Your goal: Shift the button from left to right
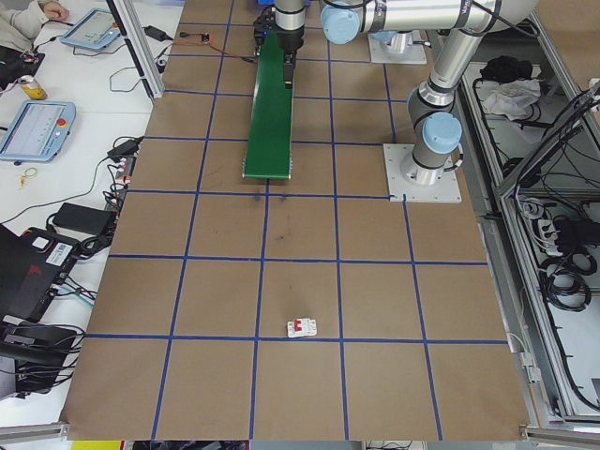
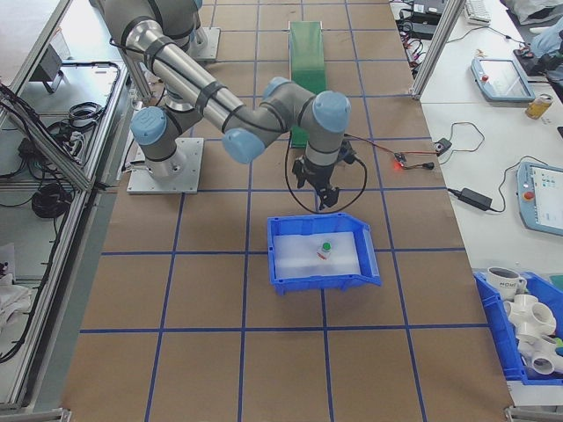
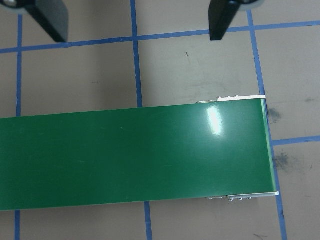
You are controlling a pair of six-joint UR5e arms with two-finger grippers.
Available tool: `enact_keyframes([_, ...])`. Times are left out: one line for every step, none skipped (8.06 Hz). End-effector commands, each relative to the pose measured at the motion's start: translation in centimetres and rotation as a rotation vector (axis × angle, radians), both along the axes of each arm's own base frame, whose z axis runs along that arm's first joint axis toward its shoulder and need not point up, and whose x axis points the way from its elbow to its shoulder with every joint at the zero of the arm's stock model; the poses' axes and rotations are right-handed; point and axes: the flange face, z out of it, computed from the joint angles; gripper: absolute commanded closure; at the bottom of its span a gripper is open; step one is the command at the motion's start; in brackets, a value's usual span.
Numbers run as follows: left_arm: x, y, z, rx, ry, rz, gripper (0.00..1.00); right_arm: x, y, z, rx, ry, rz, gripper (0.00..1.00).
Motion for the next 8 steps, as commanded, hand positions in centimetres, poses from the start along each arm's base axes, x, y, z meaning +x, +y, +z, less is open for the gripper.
enact_keyframes([-0.3, 0.1, -0.2, 0.004, -0.004, -0.008, 0.0, 16.3, 2.2, 8.9, -0.006, 0.005, -0.264, 0.0])
enact_keyframes([-0.4, 0.0, -0.3, 0.007, -0.001, -0.01, 0.0, 23.9, 2.9, 11.4, -0.026, 0.021, -0.343, 0.0])
enact_keyframes([-0.4, 0.1, -0.4, 0.008, -0.004, -0.011, 0.0, 30.8, 3.0, 13.0, -0.038, 0.022, -0.423, 0.0])
enact_keyframes([-0.4, 0.2, -0.3, 0.007, -0.007, -0.011, 0.0, 37.2, 3.7, 13.5, -0.061, 0.021, -0.48, 0.0])
enact_keyframes([-0.4, 0.2, -0.4, 0.007, -0.009, -0.013, 0.0, 42.0, 4.9, 13.2, -0.06, 0.002, -0.554, 0.0])
enact_keyframes([-0.4, 0.1, -0.4, 0.007, -0.007, -0.013, 0.0, 45.2, 5.7, 12.7, -0.046, -0.016, -0.631, 0.0])
enact_keyframes([-0.4, 0.3, -0.2, 0.004, -0.007, -0.013, 0.0, 45.9, 6.1, 12.5, -0.042, -0.015, -0.637, 0.0])
enact_keyframes([-0.4, 0.3, -0.2, 0.004, -0.01, -0.014, 0.0, 45.9, 6.0, 12.5, -0.042, -0.018, -0.641, 0.0])
